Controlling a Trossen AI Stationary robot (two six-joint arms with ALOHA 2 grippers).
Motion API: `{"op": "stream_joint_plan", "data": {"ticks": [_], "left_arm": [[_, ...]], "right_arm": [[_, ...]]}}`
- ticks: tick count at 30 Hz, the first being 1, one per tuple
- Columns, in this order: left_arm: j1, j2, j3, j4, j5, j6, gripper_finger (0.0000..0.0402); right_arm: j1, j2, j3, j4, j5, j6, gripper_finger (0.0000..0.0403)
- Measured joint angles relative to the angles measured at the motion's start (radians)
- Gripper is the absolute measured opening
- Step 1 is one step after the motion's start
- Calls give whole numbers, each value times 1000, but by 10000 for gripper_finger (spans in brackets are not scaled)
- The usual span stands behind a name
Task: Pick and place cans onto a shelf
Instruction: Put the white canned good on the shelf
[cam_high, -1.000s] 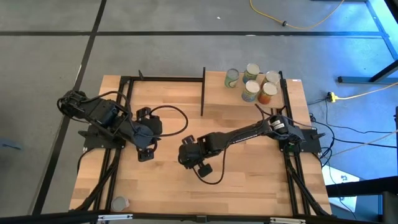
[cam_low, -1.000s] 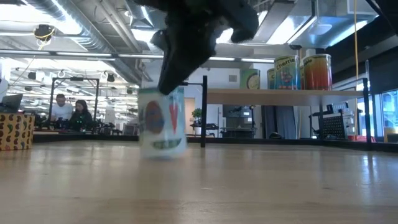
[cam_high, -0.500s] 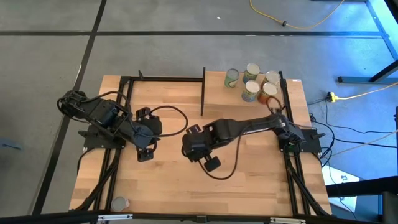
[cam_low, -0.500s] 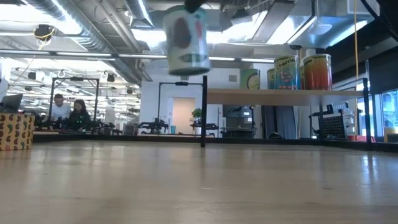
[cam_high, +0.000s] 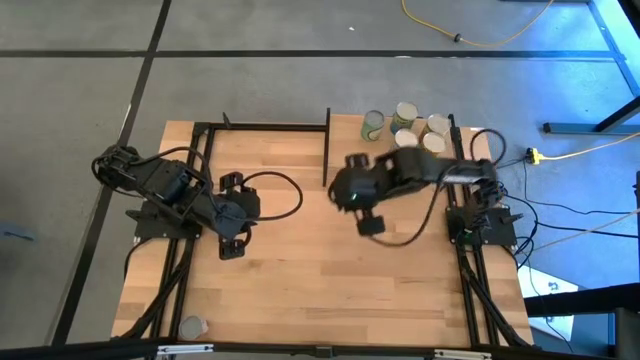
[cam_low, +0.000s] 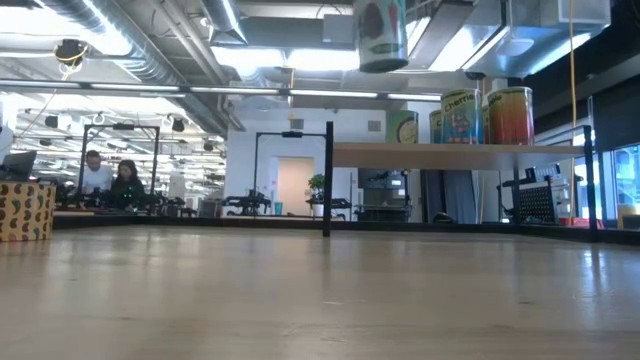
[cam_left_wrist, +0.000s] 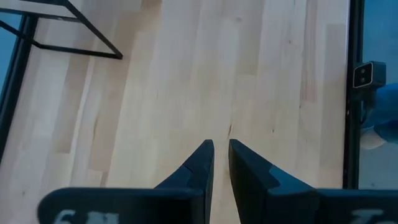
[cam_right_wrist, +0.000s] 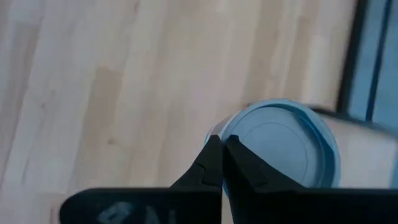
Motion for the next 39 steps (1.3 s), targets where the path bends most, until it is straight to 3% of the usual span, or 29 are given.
{"op": "stream_joint_plan", "data": {"ticks": [7, 10, 15, 21, 29, 39], "left_arm": [[27, 0, 0, 0, -1, 33, 42], [51, 0, 0, 1, -9, 52, 42], [103, 0, 0, 2, -15, 89, 42], [175, 0, 0, 7, -51, 128, 42], [259, 0, 0, 6, -59, 133, 42], [294, 0, 0, 6, -24, 163, 42]], "right_arm": [[-119, -107, -1, -9, -2, -50, 3], [-191, -158, -44, -5, -50, -73, 3], [-296, -245, -211, 14, -81, -101, 2], [-398, -345, -464, 187, -166, -138, 2], [-500, -374, -666, 359, -172, -196, 2], [-566, -376, -731, 402, -231, -230, 5]]}}
